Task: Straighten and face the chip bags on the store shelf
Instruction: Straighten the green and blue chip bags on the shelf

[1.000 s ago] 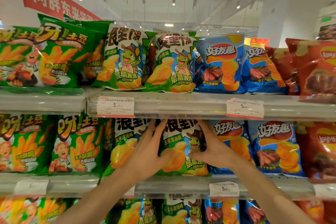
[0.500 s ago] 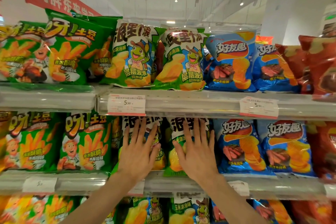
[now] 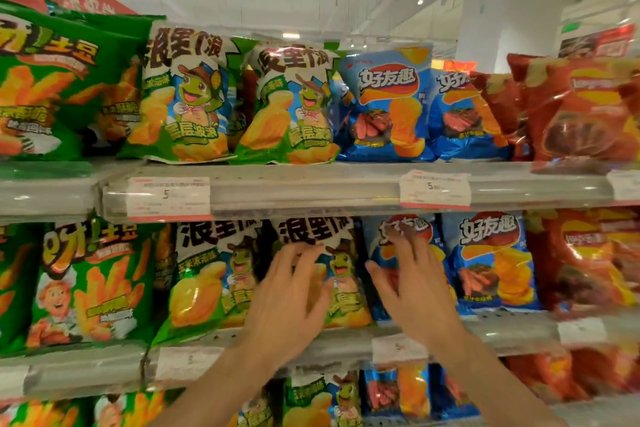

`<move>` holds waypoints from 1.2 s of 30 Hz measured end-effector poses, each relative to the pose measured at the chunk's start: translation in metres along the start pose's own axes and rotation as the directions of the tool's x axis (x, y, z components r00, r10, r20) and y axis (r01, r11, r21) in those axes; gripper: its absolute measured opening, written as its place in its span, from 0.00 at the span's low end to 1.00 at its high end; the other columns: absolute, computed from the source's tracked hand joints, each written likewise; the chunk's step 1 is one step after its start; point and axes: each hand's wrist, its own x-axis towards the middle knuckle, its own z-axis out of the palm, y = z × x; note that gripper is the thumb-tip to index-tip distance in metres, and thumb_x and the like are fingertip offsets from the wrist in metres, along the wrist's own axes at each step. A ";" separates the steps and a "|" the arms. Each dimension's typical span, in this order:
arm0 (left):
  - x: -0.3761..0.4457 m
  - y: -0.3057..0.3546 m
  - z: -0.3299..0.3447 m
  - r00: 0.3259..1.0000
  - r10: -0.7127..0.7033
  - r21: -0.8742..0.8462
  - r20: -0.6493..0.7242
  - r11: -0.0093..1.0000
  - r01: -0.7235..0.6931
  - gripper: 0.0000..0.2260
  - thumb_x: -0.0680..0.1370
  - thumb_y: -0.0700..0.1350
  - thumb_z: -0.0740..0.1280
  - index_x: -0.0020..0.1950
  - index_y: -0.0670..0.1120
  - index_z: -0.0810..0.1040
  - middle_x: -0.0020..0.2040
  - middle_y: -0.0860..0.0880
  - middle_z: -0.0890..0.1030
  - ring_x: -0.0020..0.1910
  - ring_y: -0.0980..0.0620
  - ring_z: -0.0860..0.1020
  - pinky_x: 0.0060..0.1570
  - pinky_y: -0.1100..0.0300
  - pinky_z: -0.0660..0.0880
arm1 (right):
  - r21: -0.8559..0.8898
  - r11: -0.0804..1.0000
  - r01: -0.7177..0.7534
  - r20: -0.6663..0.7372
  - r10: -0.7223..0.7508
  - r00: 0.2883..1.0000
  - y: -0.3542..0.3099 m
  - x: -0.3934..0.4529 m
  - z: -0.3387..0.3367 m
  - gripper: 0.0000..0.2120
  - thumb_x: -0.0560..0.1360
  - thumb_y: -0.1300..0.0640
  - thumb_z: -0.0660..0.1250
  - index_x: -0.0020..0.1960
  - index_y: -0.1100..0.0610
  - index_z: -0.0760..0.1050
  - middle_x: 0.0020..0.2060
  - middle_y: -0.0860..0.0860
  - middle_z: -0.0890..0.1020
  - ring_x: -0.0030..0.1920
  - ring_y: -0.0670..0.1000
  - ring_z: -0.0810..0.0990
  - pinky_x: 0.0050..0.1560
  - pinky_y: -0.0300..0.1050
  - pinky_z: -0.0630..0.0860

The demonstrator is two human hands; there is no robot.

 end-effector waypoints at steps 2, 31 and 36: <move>0.008 0.032 0.015 0.999 -0.003 -0.046 0.046 0.999 0.005 0.22 0.81 0.57 0.59 0.74 0.54 0.65 0.68 0.53 0.68 0.55 0.54 0.77 0.47 0.59 0.77 | 0.015 0.999 -0.048 0.013 0.047 0.999 0.036 -0.002 -0.019 0.26 0.77 0.43 0.62 0.71 0.53 0.66 0.65 0.54 0.70 0.64 0.58 0.72 0.58 0.53 0.75; 0.101 0.099 0.089 0.786 -0.412 -0.422 0.462 0.677 0.603 0.35 0.75 0.38 0.73 0.73 0.60 0.58 0.52 0.42 0.82 0.44 0.46 0.84 0.45 0.49 0.83 | 0.364 0.896 -0.255 0.561 0.008 0.827 0.124 0.054 -0.046 0.55 0.61 0.45 0.78 0.77 0.37 0.47 0.70 0.51 0.65 0.68 0.53 0.71 0.68 0.51 0.72; 0.102 0.100 0.082 0.789 -0.393 -0.406 0.473 0.697 0.591 0.38 0.75 0.35 0.74 0.71 0.61 0.55 0.53 0.52 0.76 0.40 0.63 0.83 0.40 0.62 0.82 | 0.488 0.819 -0.301 0.571 -0.039 0.820 0.129 0.061 -0.044 0.52 0.61 0.50 0.82 0.75 0.36 0.55 0.66 0.41 0.71 0.66 0.42 0.72 0.65 0.40 0.73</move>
